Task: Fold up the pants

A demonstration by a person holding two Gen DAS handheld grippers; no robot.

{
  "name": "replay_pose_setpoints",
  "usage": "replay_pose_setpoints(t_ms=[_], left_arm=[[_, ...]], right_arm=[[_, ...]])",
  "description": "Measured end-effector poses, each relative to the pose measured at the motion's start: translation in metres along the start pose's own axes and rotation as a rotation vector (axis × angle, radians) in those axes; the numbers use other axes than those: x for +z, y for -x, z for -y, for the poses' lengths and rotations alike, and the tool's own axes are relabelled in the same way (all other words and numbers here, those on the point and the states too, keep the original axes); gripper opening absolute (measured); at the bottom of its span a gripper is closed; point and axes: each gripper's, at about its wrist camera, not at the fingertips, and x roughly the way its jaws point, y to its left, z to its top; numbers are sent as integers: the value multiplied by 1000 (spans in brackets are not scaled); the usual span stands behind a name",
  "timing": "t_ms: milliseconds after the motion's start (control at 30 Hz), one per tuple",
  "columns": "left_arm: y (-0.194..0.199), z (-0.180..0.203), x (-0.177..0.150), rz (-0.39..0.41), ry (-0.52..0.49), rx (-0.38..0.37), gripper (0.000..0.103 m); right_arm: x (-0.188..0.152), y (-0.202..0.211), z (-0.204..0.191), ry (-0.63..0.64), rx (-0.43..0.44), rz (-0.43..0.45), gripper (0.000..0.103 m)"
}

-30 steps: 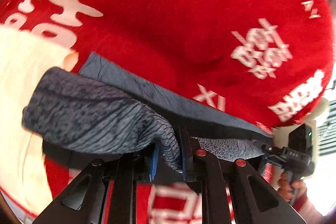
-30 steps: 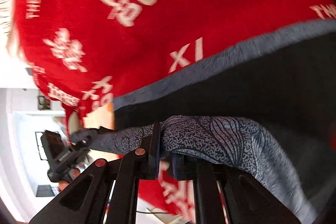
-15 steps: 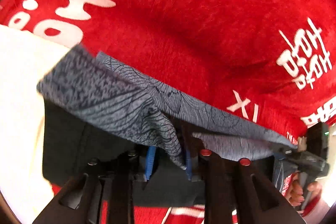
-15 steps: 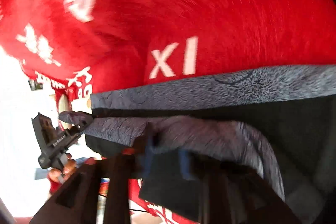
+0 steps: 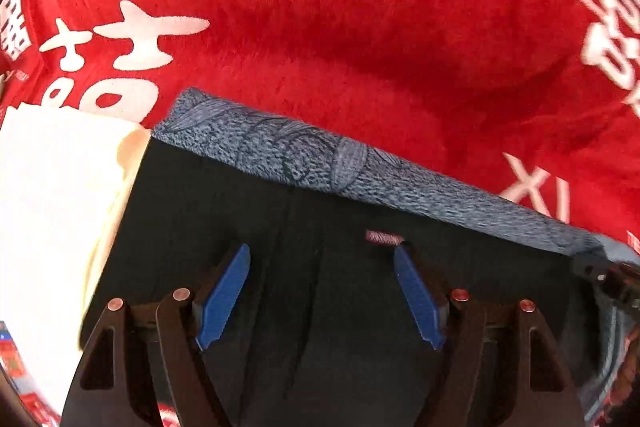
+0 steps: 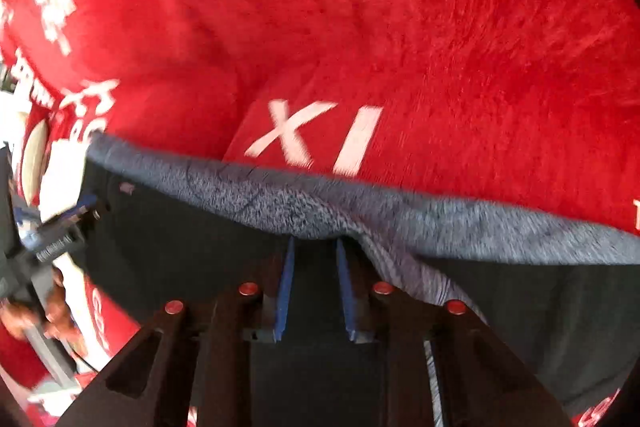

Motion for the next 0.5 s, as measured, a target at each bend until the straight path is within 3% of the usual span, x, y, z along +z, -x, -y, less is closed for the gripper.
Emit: replay_pose_setpoints(t_ms=[100,167,300,500], left_arm=[[-3,11,2,22,-52,54,75],[3,13,1,6,-58,51,75],[26,23,-17,-15,-88,35,75],[53,71,-60,-62,-193,-23,75]], right_arm=[[4,-2,10,-41,46,2,22],[1,8,14,-59,85,9,26],[-23,43,18,-56,97,60,57],[-86,87,45,-138,55,67,58]])
